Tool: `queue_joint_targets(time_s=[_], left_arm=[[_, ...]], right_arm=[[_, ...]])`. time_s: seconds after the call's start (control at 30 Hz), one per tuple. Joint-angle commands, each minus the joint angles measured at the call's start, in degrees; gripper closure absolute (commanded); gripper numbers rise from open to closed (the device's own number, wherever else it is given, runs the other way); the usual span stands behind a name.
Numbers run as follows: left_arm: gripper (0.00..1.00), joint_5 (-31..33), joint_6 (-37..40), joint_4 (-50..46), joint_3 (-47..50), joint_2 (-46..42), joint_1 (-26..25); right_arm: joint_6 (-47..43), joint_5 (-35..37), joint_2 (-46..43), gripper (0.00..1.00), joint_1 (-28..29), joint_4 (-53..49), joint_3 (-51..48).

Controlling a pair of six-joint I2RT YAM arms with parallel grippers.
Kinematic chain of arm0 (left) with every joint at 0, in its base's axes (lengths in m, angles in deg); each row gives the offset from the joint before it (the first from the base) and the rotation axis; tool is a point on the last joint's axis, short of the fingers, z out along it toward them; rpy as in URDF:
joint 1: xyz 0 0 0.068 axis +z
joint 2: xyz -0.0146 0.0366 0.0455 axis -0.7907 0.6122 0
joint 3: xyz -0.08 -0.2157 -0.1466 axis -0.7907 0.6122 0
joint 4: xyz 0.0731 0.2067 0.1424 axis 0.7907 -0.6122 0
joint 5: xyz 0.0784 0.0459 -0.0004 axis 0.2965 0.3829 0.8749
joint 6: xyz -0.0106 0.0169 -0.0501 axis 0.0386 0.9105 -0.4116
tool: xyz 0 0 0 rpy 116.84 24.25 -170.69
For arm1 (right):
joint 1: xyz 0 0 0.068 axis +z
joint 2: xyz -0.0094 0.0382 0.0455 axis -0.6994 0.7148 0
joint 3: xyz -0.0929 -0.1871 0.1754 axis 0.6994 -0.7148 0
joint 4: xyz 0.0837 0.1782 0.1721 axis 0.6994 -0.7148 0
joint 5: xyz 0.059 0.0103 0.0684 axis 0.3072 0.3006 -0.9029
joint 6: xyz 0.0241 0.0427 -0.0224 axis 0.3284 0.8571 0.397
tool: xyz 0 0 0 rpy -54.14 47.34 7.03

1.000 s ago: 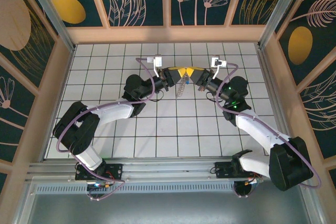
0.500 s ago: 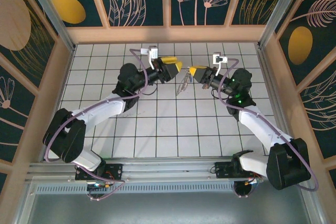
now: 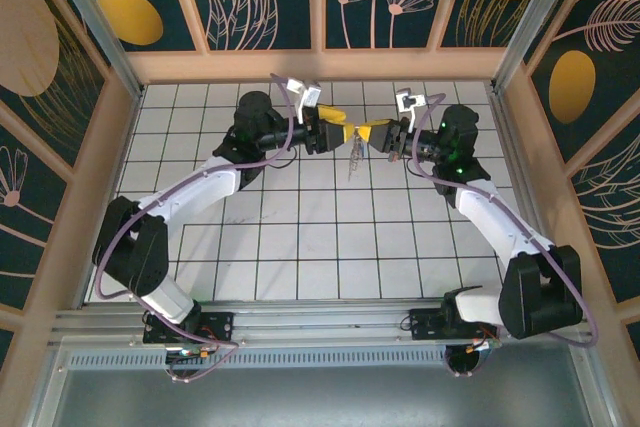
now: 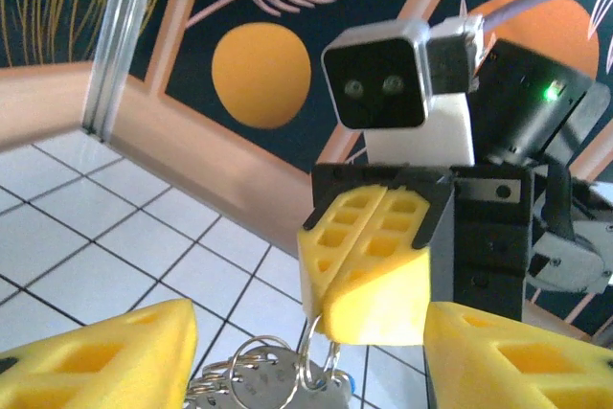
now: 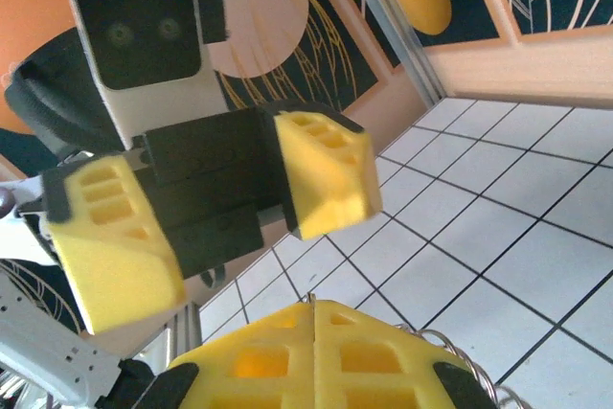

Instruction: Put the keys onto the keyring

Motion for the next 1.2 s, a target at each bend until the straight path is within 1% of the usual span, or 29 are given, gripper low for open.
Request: queue_joint_targets(time_s=[0.0,0.2,0.33,0.4,0.7,0.87,0.97,1.07,1.17], left_arm=[[0.4,-4.4,3.0,-2.8,-2.2,0.9,0.5],[0.44,-5.4,3.0,-3.0,-3.2,2.3,0.5],[0.46,-6.3,1.7,-1.6,-3.4,3.4,0.5],[0.49,-6.9,1.0,-0.8,-3.6,4.0,0.5],[0.69,-8.5,-1.6,3.3,-2.8,4.5,0.5],[0.7,-8.8,-2.9,5.2,-2.4,4.5,0.5],[0.76,-9.2,-3.3,5.7,-2.5,4.5,0.5],[0.75,-9.7,-3.7,6.3,-2.2,4.5,0.5],[0.72,-9.8,-3.5,6.6,-1.4,4.5,0.5]], right_arm=[[-2.3,-3.2,0.3,1.0,-0.5,-0.6,2.6],[-2.2,-3.4,0.4,1.0,-0.5,-0.3,2.4],[-2.0,-3.4,0.5,1.0,-0.5,0.2,1.9],[-1.9,-3.3,0.5,1.0,-0.5,0.4,1.7],[-1.6,-3.2,0.9,1.0,-0.5,1.2,1.3],[-1.4,-3.1,1.2,1.0,-0.5,1.5,1.1],[-1.1,-3.0,1.3,1.0,-0.5,2.0,0.8],[-0.8,-2.9,1.4,1.0,-0.5,2.4,0.9],[-0.9,-2.6,1.5,1.0,-0.5,2.5,0.8]])
